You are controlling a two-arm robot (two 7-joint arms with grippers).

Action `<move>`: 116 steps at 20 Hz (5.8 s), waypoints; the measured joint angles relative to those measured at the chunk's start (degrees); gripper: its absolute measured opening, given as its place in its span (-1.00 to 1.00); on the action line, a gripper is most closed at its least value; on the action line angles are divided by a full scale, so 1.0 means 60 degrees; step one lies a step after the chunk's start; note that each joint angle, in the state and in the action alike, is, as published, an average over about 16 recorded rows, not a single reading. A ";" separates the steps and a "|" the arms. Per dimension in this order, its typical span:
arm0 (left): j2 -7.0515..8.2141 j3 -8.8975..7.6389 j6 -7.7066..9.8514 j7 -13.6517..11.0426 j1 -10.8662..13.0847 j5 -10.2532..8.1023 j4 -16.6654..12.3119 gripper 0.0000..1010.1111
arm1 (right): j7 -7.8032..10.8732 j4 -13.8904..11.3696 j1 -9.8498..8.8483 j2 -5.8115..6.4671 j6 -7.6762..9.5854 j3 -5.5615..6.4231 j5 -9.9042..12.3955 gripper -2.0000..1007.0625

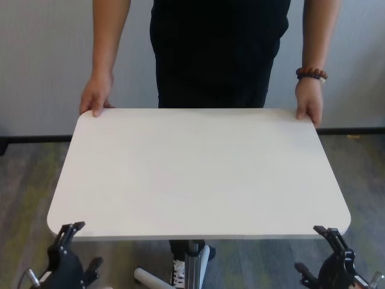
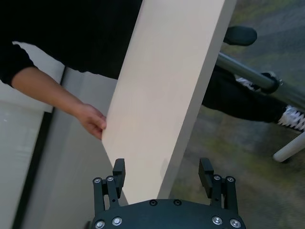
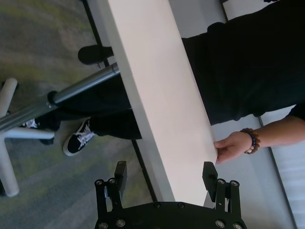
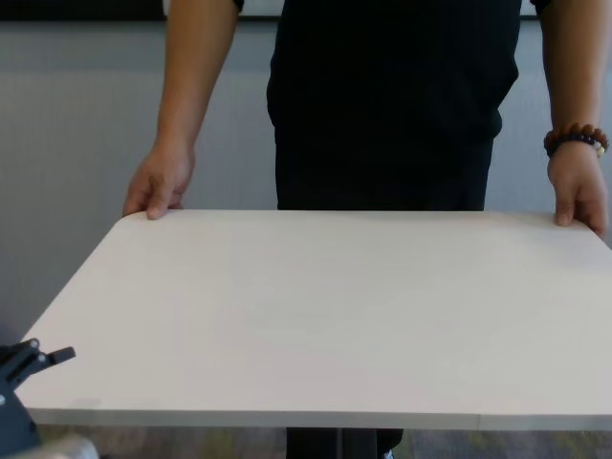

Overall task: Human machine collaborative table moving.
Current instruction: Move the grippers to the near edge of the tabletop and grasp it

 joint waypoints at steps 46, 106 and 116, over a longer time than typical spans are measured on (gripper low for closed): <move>-0.2629 0.0686 0.1501 0.1588 -0.1720 0.4599 0.3249 0.98 | 0.0037 0.3298 0.2180 -0.2270 -0.0347 -0.0195 -0.2349 1.00; -0.3397 -0.0052 0.1006 0.1565 -0.1662 0.4926 0.4154 0.98 | 0.0362 0.3792 0.2320 -0.2883 -0.0697 0.0332 -0.3017 1.00; -0.3391 -0.0040 0.1030 0.1575 -0.1669 0.4940 0.4153 0.98 | 0.0359 0.3787 0.2316 -0.2876 -0.0673 0.0325 -0.3020 1.00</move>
